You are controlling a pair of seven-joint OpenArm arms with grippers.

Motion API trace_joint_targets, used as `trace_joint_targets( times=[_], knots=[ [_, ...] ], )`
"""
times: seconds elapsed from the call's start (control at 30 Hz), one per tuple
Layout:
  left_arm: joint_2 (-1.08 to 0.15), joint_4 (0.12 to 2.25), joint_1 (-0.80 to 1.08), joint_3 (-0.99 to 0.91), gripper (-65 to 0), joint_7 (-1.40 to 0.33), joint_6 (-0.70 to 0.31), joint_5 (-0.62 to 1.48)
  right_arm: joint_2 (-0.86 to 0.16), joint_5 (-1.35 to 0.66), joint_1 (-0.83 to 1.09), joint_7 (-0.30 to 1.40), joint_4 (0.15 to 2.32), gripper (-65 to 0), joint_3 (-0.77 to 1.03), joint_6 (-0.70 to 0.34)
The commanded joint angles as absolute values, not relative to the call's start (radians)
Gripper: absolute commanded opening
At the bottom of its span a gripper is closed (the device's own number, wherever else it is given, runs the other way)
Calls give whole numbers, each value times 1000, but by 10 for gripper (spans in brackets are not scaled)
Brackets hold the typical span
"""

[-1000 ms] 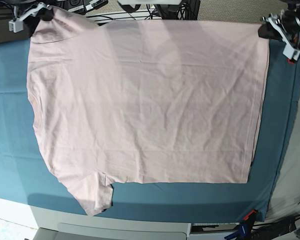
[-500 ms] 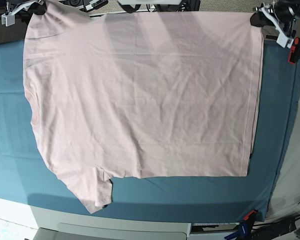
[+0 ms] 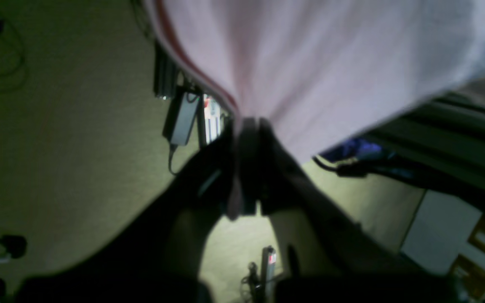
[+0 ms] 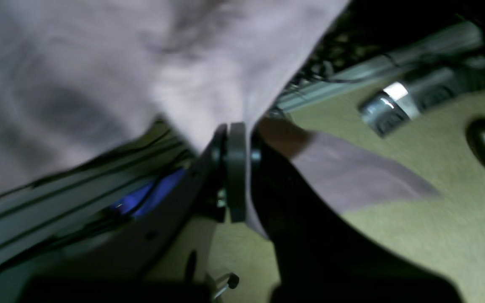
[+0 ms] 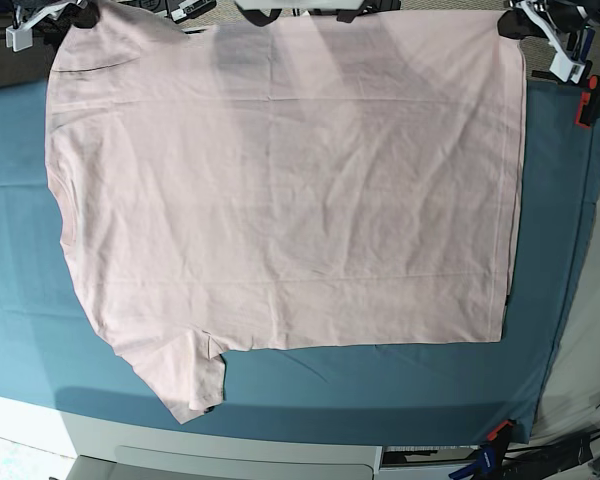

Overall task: Fold the T-shirt properly
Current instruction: 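Grasp the shirt edge with both grippers and pull it toward the robot, then lower the held edge onto the table and open both grippers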

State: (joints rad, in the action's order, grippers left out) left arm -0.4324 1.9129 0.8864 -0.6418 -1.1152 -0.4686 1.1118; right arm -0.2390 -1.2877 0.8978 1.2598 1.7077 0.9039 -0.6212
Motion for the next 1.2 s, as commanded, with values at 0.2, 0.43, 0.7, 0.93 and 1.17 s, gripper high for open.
trace_joint_targets(
  times=[0.2, 0.43, 0.7, 0.93, 1.17],
  knots=[
    [-447, 2091, 850, -651, -650, -1050, -521, 1107, -164, -1239, 869, 1190, 1964, -650, 941, -639],
    [-447, 2091, 722, -650, -650, -1020, -514, 1066, -146, -951, 611, 1070, 2027, -650, 925, -577],
    [-452, 2090, 597, -635, -650, -993, -515, 1013, -147, -683, 426, 952, 2027, -650, 769, -516],
    [-485, 2009, 502, -480, -650, -969, -514, 909, -147, -476, 343, 871, 1991, -650, 621, -472],
    [-485, 1928, 433, -435, -650, -948, -437, 828, -148, -402, 260, 814, 1838, -650, 604, -426]
  ],
)
